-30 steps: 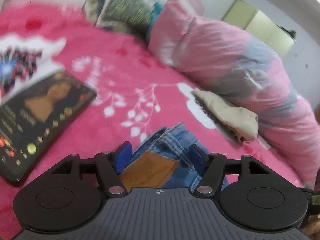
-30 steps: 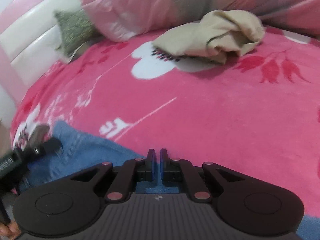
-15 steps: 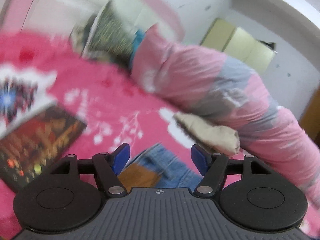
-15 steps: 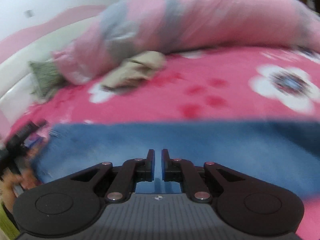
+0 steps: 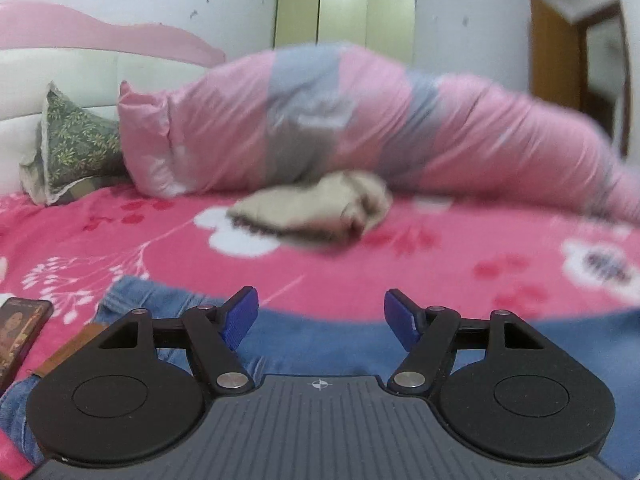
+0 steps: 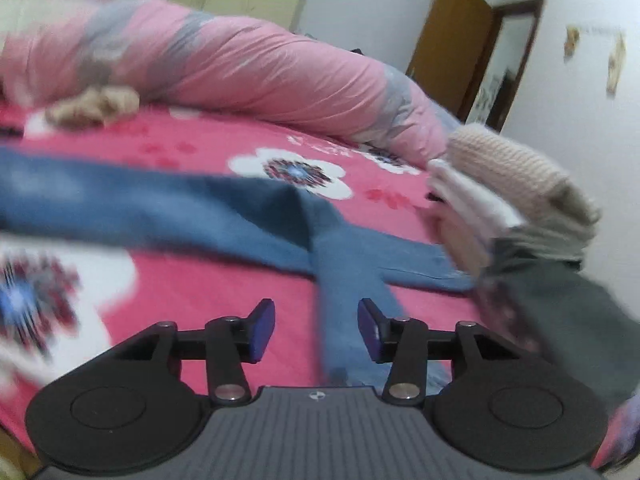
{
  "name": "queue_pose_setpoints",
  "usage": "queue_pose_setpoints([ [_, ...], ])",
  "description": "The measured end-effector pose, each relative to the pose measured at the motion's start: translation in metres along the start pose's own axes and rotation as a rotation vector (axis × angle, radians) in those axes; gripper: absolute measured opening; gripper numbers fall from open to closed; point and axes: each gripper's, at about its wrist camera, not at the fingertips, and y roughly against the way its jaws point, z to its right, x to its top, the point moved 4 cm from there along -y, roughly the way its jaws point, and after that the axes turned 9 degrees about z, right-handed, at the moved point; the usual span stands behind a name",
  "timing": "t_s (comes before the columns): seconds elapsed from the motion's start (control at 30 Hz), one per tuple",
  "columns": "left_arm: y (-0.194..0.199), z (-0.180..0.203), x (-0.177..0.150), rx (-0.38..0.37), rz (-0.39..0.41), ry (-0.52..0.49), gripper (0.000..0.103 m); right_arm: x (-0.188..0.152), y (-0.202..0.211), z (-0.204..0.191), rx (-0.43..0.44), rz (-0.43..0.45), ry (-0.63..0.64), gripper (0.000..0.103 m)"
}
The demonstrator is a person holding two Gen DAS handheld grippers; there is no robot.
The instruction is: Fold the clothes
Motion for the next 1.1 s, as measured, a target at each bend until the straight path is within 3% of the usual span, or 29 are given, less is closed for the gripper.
queue_pose_setpoints([
  [0.17, -0.008, -0.007, -0.010, 0.015, -0.049, 0.029, 0.070, -0.040, -0.001, 0.001, -0.006, -0.017, 0.230, 0.051],
  [0.23, -0.007, -0.005, -0.014, 0.024, -0.056, 0.008, 0.070, -0.052, -0.011, -0.003, -0.008, -0.024, 0.338, 0.047],
  [0.33, -0.009, -0.001, -0.016, 0.039, -0.076, -0.016, 0.070, -0.046, -0.028, 0.018, 0.002, -0.009, 0.295, 0.018],
  [0.43, -0.012, 0.000, -0.018, 0.052, -0.095, -0.021, 0.070, -0.014, -0.046, 0.080, 0.001, 0.063, 0.027, 0.013],
  [0.5, -0.012, 0.001, -0.018, 0.057, -0.097, -0.029, 0.070, 0.007, -0.063, 0.139, -0.053, 0.112, -0.194, 0.013],
  [0.6, -0.012, 0.002, -0.019, 0.064, -0.102, -0.042, 0.070, 0.016, -0.098, 0.234, -0.127, 0.112, -0.579, 0.023],
  [0.7, -0.012, 0.003, -0.020, 0.072, -0.103, -0.051, 0.070, 0.010, -0.101, 0.289, -0.204, 0.173, -0.809, 0.025],
  [0.73, -0.012, 0.004, -0.020, 0.074, -0.103, -0.054, 0.070, 0.011, -0.095, 0.288, -0.186, 0.196, -0.814, 0.025],
  [0.8, -0.011, 0.004, -0.020, 0.079, -0.101, -0.059, 0.070, 0.014, -0.082, 0.271, -0.116, 0.221, -0.767, 0.027],
  [0.87, -0.011, 0.004, -0.021, 0.083, -0.100, -0.063, 0.070, 0.015, -0.074, 0.229, -0.020, 0.193, -0.622, 0.031],
  [0.97, -0.011, 0.005, -0.021, 0.085, -0.100, -0.067, 0.070, 0.008, -0.069, 0.137, 0.112, 0.130, -0.258, 0.050],
  [1.1, -0.012, 0.004, -0.021, 0.082, -0.102, -0.063, 0.070, -0.026, -0.071, 0.045, 0.188, -0.007, 0.128, 0.052],
])
